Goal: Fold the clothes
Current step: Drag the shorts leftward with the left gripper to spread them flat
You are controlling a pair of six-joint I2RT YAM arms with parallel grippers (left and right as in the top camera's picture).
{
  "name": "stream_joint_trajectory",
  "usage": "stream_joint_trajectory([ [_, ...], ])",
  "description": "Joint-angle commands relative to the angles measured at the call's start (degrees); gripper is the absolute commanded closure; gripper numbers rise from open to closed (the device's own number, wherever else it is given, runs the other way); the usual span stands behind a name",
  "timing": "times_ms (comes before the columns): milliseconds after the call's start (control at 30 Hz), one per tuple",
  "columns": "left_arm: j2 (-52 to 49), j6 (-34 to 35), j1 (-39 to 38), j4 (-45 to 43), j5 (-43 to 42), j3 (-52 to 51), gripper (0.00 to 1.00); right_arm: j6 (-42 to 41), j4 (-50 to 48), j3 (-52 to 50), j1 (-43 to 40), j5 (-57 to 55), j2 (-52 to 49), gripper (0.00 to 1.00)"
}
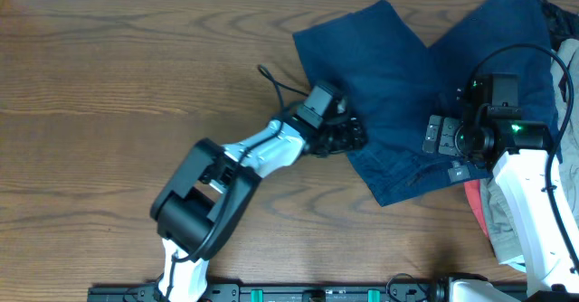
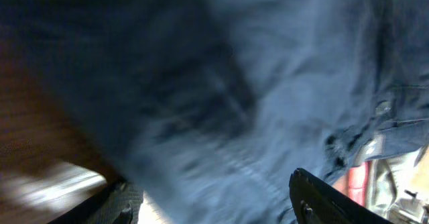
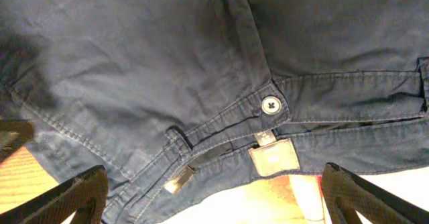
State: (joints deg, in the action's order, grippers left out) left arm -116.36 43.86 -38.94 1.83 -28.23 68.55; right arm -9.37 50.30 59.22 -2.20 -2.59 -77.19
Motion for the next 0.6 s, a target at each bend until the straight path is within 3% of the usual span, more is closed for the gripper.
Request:
stream_joint_trajectory([
  [0,-3.93,4.59,-2.89,-2.19,1.07,-0.2,0.34,0.66,0.09,0.74,-0.42,-0.17,0.35,0.01],
  [67,-4.79,4.52,-4.04,-4.39,1.22,-0.17,0.52,0.66,0.09,0.74,-0.42,-0.2,0.35,0.01],
  [133,-4.96,4.46,-4.48,-4.9,3.85,-0.17,0.88,0.66,0.09,0.74,-0.42,-0.2,0.35,0.01],
  [167,-4.96,4.22,-4.48,-4.85,5.09,-0.17,0.94,0.66,0.09,0.74,-0.42,-0.2,0.35,0.01],
  [367,-4.02,-2.32,-0.09,-3.78,7.85,-0.17,0.94,0.66,0.35,0.74,-0.42,-0.2,0.35,0.01],
  [567,1.11,-11.47,12.11,3.76,8.04,0.17,0.94,0.63,0.26,0.74,-0.42,-0.2,0.35,0.01],
])
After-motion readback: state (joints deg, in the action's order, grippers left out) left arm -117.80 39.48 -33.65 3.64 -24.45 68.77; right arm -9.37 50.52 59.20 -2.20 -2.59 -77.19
